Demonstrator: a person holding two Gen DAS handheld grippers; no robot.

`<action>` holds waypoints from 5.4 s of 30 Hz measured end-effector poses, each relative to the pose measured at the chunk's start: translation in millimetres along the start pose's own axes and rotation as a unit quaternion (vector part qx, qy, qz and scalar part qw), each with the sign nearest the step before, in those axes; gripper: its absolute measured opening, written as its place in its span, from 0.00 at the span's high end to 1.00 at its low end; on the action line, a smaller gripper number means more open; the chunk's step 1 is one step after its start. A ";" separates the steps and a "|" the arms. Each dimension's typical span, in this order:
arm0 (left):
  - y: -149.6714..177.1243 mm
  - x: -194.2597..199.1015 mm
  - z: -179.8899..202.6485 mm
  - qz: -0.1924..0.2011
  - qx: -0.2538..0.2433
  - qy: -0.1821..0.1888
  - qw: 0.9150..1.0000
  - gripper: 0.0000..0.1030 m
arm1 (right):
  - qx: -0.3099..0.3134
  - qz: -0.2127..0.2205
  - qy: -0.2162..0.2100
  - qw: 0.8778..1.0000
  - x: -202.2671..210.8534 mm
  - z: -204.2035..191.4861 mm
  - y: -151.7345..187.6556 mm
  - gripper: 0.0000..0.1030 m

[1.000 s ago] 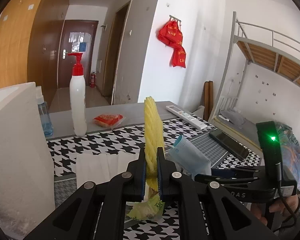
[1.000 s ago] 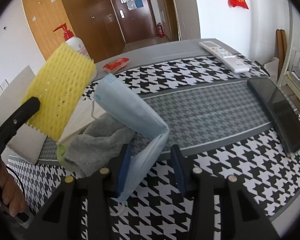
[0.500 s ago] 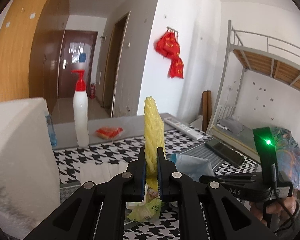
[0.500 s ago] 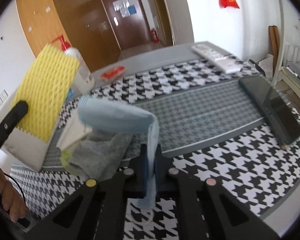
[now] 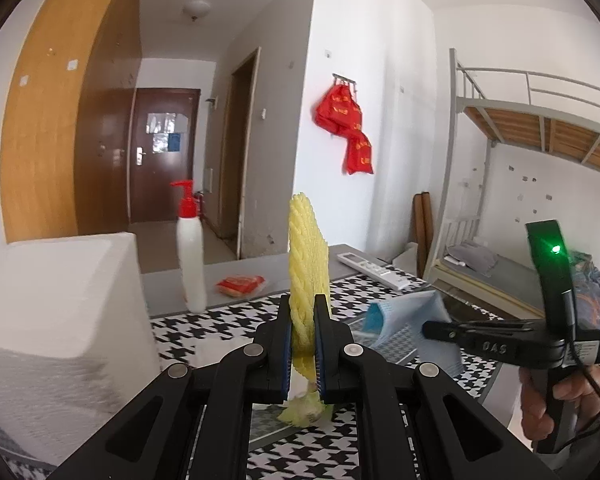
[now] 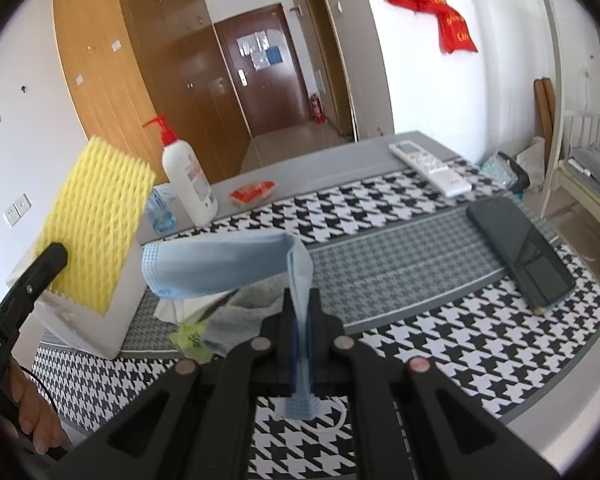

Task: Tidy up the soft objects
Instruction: 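Lift the yellow mesh with the left tool while the right tool grasps the blue mask, then carry the yellow mesh and blue mask over the white foam box, then lower both items into the foam box and open both tools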

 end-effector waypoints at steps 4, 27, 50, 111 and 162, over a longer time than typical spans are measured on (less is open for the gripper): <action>-5.7 7.5 -8.6 0.007 -0.001 -0.011 1.000 0.91 | -0.001 0.007 -0.001 1.000 6.3 -3.7 -5.1 0.94; -29.5 22.5 -22.1 0.021 -0.019 -0.054 0.998 0.91 | 0.050 0.065 -0.020 0.996 38.4 -42.7 -34.0 0.94; -53.1 45.1 -65.5 0.035 -0.004 -0.111 0.993 0.91 | 0.095 0.096 -0.049 0.990 44.3 -94.2 -55.6 0.94; -33.5 28.1 -193.0 -0.068 0.057 -0.215 0.973 0.04 | 0.139 0.079 -0.094 0.983 6.4 -170.8 -65.7 0.94; 1.1 116.1 -231.1 -0.031 0.084 -0.255 0.963 0.01 | 0.210 -0.017 -0.158 0.965 -78.5 -299.2 -64.2 0.94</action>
Point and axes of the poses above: each gripper's, at about its wrist camera, not at the fingertips, and x roughly against the way its jaws point, z to its right, y to its underside, the point moved 8 cm from there along -x, roughly the way its jaws point, and after that the axes turned 8 degrees about -y, right-handed, at the moved point
